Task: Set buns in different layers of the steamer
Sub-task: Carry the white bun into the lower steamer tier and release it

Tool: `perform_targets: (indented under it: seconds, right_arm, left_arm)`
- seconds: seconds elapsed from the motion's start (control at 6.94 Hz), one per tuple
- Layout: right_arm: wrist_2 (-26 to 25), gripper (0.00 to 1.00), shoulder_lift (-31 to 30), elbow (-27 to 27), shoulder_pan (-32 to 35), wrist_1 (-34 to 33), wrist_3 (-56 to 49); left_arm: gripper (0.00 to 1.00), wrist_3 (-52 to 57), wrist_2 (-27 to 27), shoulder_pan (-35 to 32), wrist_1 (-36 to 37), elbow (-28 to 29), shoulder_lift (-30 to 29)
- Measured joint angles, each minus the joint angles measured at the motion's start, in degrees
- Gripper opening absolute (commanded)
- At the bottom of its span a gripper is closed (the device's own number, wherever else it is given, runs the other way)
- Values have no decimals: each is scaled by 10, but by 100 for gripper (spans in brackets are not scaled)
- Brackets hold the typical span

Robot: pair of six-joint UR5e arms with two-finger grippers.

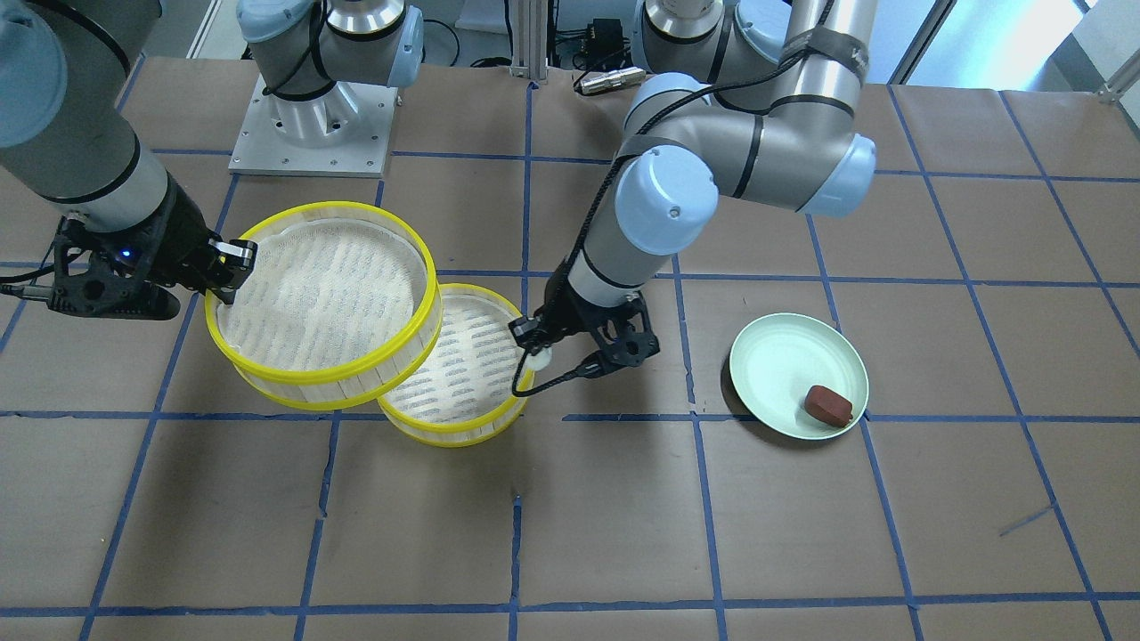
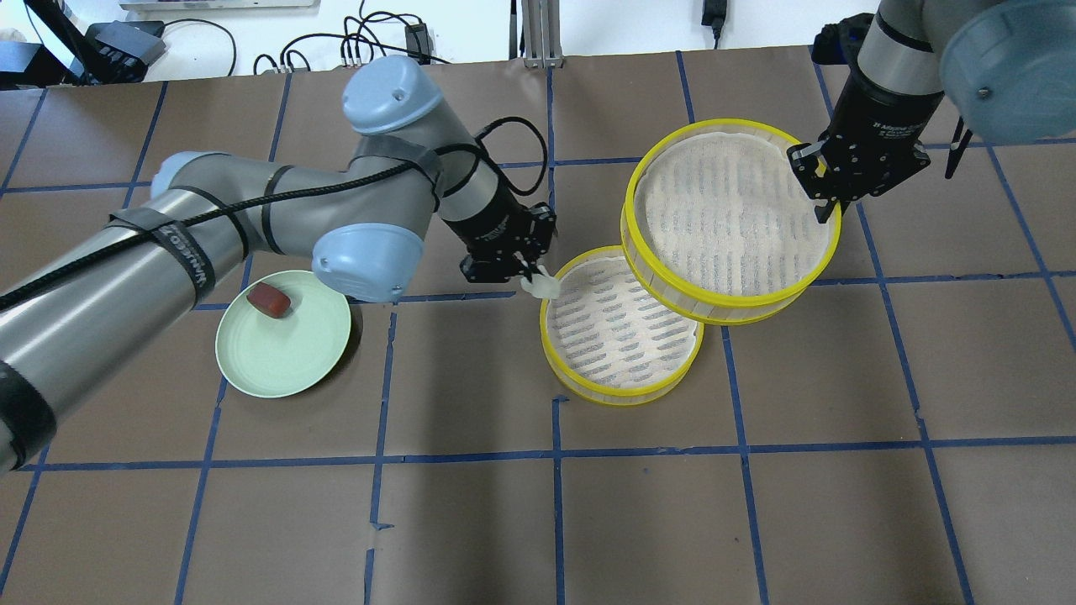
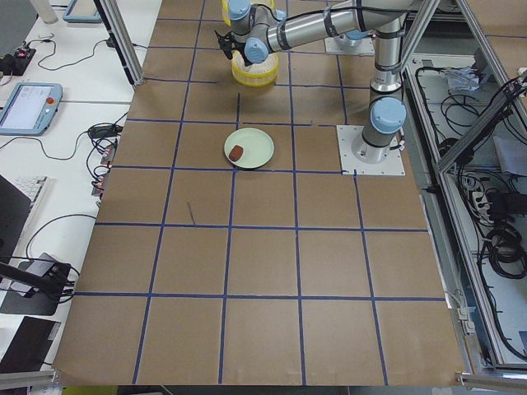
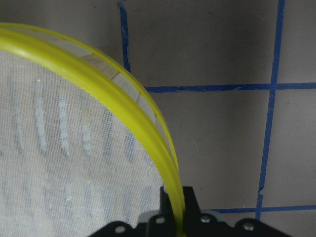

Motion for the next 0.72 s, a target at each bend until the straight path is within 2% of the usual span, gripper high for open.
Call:
perform_targets:
  seconds: [0.14, 0.29, 0.72]
  right_arm:
    - [0, 9, -3, 1, 0, 0, 0]
    - [1, 9, -4, 1, 0, 1, 0]
    - [2, 9, -5, 3, 2, 0, 1]
  left_arm:
    - [91, -20, -26, -19, 18, 0, -18]
    - [95, -29, -28, -28, 26, 0, -29]
    - [95, -33, -7, -32, 28, 3, -32]
